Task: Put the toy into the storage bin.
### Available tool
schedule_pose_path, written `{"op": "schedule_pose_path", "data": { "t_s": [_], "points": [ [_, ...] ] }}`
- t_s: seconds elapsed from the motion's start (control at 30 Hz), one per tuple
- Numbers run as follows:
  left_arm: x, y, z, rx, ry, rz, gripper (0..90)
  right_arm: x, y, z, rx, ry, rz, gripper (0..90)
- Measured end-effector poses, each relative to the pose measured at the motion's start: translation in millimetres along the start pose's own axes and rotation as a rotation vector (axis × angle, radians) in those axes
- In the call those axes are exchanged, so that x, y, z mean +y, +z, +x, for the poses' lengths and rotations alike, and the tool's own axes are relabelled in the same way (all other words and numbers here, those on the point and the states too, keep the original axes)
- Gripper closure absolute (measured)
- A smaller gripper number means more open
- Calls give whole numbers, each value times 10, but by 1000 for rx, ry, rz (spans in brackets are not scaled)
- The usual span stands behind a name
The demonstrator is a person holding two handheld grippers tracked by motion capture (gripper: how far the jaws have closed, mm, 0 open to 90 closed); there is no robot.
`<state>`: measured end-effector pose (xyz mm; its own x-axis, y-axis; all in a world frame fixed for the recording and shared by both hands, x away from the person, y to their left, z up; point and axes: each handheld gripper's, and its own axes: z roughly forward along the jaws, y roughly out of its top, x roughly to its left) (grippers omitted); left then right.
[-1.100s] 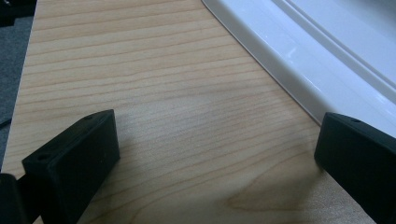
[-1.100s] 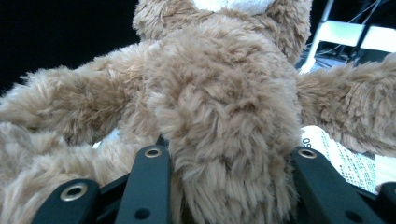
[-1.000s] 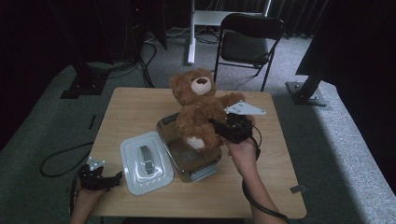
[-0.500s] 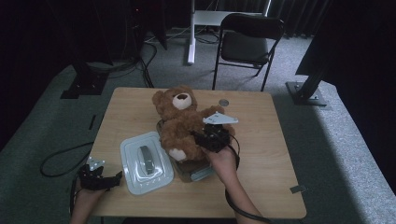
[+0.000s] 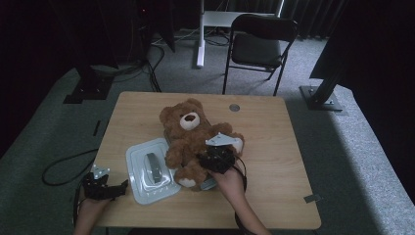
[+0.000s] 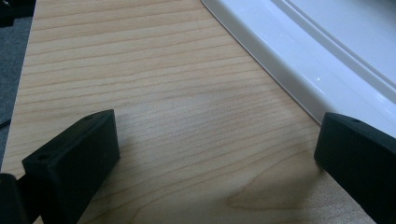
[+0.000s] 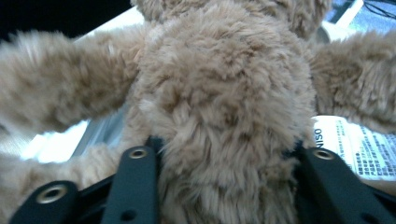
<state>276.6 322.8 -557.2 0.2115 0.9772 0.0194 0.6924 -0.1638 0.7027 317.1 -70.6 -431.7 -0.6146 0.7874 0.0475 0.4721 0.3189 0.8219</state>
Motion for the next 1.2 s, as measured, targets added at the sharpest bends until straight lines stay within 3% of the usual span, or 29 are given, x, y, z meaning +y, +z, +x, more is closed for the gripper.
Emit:
{"op": "schedule_pose_path", "data": {
  "t_s": [0.2,0.3,0.73,0.87,1.0,1.2],
  "points": [
    [2,-3,4,0,5,4,6,38,-4,41,-21,-26,30,357],
    [2,-3,1,-1,1,4,6,79,-35,52,-19,-33,41,329],
    [2,-3,3,0,3,4,6,448,-226,-4,49,19,-28,208],
    [2,-3,3,0,3,4,6,609,-203,-27,60,29,-45,187],
    [2,-3,3,0,3,4,6,768,-129,-35,78,32,-27,131],
    [0,-3,5,-3,5,2,6,979,19,-32,80,32,-19,134]
  ]
}}
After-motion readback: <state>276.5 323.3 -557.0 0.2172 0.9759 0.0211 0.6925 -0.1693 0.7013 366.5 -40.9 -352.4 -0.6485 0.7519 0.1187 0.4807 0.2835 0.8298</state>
